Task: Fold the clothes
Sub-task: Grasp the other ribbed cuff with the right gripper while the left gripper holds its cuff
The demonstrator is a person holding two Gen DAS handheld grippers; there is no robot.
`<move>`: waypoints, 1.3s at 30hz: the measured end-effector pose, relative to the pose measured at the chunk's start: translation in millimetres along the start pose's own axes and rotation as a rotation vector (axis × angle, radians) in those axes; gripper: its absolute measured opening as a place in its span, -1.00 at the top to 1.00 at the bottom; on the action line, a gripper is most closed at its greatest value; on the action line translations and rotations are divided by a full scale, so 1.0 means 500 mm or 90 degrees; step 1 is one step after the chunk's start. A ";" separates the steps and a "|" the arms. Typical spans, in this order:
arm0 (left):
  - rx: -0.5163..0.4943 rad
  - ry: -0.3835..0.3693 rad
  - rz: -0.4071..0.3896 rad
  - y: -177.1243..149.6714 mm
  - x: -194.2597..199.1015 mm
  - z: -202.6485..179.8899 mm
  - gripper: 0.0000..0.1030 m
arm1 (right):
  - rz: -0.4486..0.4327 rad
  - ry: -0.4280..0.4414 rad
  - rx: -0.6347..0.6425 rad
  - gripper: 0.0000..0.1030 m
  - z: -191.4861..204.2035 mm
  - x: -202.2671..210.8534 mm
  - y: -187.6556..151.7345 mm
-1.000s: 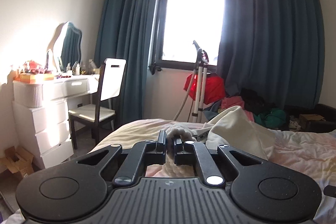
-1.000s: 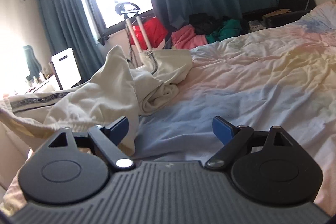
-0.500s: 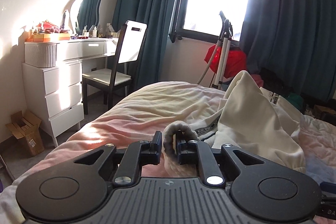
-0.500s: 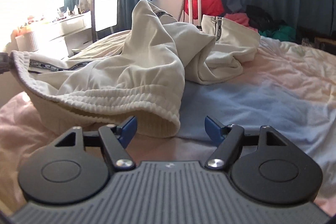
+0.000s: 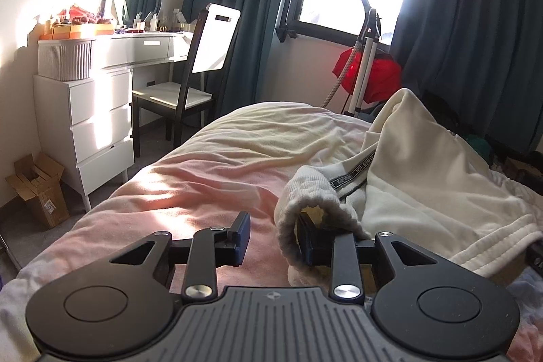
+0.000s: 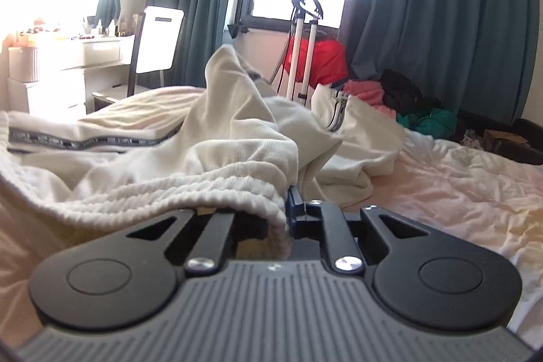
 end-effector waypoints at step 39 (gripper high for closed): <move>-0.177 0.052 -0.023 -0.015 -0.024 -0.101 0.79 | 0.184 0.013 -0.173 0.68 -0.064 0.149 -0.067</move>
Point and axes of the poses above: each gripper's, at about its wrist camera, not at the fingertips, and x roughly against the way its jaws point, z to its left, y to its top, the point moved 5 cm from there along -x, roughly the way its jaws point, and after that the axes turned 10 degrees about -x, right-handed, at the moved point
